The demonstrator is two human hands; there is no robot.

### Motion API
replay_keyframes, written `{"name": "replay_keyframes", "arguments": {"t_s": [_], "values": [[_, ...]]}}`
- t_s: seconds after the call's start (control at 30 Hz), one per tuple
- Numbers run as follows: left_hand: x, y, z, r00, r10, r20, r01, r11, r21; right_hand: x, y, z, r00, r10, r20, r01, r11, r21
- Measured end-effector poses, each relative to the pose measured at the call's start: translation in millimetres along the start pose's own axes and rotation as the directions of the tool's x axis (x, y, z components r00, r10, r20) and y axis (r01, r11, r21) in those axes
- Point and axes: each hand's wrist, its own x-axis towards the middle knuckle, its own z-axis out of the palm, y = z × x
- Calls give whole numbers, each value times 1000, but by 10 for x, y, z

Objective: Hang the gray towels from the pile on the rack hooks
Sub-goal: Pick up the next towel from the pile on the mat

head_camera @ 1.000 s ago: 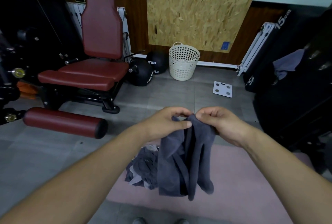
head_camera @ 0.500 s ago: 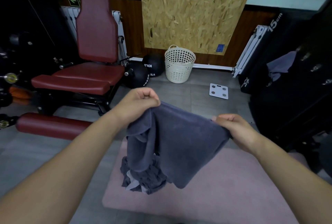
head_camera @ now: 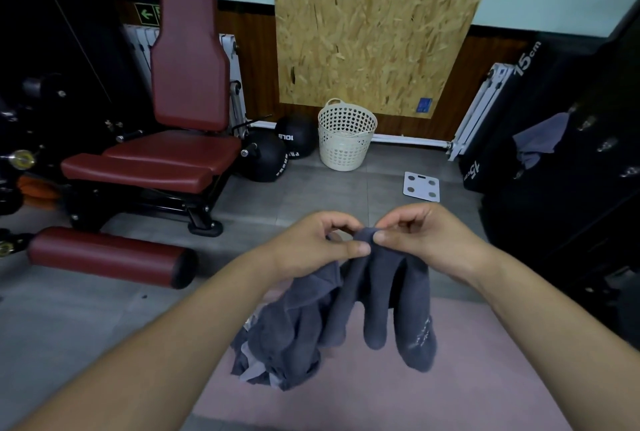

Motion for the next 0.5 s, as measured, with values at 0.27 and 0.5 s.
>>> {"name": "replay_keyframes", "arguments": {"t_s": [0.27,0.5], "values": [[76,80,-36,984,12,-180,-52,974,-220,-167,219,-220,983,173,66,-178,981,82],[19,-129,-375,913,-57,-405,52,998,-25,-347,376,-491,970,227,-88,-227,974,15]]}}
